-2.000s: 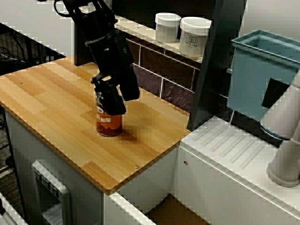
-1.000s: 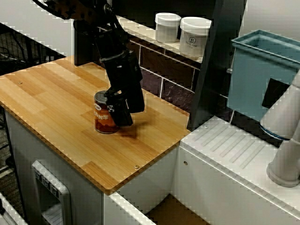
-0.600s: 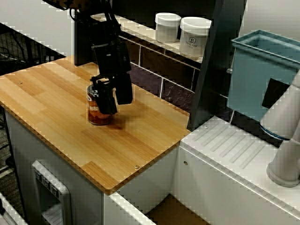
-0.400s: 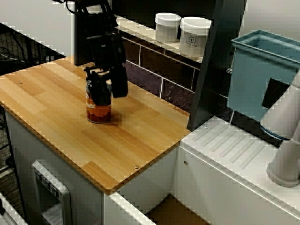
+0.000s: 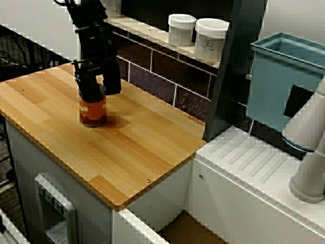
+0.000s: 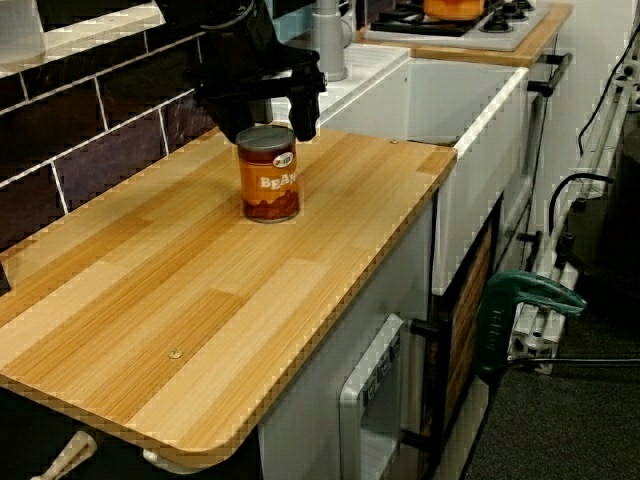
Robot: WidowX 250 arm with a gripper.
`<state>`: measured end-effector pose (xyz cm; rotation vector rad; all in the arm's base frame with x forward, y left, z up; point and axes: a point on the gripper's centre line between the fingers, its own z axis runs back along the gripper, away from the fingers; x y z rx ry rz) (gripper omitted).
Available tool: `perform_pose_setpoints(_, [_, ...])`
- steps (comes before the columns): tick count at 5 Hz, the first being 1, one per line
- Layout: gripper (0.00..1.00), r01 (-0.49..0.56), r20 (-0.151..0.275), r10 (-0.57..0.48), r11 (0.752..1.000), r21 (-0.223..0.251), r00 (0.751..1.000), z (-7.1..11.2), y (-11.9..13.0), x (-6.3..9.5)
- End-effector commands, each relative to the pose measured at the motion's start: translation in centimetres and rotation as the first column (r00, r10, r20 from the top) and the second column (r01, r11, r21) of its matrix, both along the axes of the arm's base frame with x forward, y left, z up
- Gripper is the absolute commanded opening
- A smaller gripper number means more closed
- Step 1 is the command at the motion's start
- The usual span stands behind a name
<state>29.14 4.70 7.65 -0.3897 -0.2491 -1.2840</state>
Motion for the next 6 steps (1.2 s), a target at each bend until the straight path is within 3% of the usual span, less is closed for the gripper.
perform_pose_setpoints(1, [1.0, -0.052, 0.086, 0.049, 0.998, 0.025, 0.995, 1.9, 4.2, -1.0])
perform_pose_setpoints(3, [1.0, -0.073, 0.103, 0.069, 0.997, 0.036, 0.992, 1.9, 6.3, -1.5])
perform_pose_setpoints(6, [1.0, -0.085, 0.086, 0.083, 0.996, 0.027, 0.993, 2.3, 8.2, -1.0])
